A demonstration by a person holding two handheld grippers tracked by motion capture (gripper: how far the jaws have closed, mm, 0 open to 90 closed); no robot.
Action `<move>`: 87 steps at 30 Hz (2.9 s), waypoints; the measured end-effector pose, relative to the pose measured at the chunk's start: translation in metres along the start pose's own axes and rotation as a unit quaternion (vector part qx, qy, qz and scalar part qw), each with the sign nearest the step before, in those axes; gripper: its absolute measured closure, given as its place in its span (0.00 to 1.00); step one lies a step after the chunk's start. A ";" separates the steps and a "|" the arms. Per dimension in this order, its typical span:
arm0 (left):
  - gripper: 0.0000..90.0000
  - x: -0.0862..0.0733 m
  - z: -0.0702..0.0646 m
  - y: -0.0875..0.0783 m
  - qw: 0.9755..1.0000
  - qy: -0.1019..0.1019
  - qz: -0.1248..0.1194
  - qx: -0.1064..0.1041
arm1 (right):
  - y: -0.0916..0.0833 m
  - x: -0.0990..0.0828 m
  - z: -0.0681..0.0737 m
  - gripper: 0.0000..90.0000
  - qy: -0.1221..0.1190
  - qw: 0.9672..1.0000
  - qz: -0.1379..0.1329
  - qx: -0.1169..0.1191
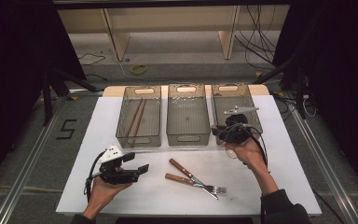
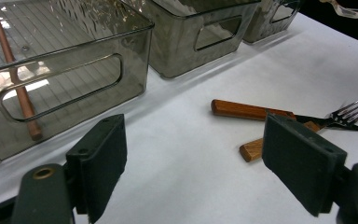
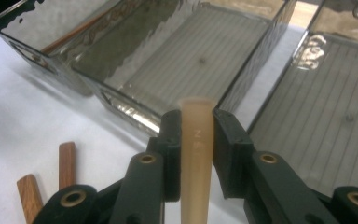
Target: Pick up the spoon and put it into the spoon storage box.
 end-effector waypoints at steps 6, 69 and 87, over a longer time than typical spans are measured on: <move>0.24 -0.001 0.000 0.000 1.000 0.000 0.001 0.000 | 0.008 0.013 0.002 0.83 -0.002 1.000 -0.004 0.000; 0.24 -0.001 -0.004 0.003 1.000 0.014 0.001 -0.008 | 0.093 0.090 0.007 0.82 0.017 1.000 -0.009 -0.015; 0.24 -0.001 -0.005 0.003 1.000 0.016 0.004 -0.012 | 0.104 0.090 0.007 0.63 0.012 1.000 -0.005 -0.009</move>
Point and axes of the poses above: each handheld gripper's, and its own axes: y roughly forward along the jaws, x roughly out of its top, z roughly to its left, the point moved 9 cm from there along y, roughly forward along the jaws, and after that the axes turned 7 degrees about y, right-handed, at the moved point
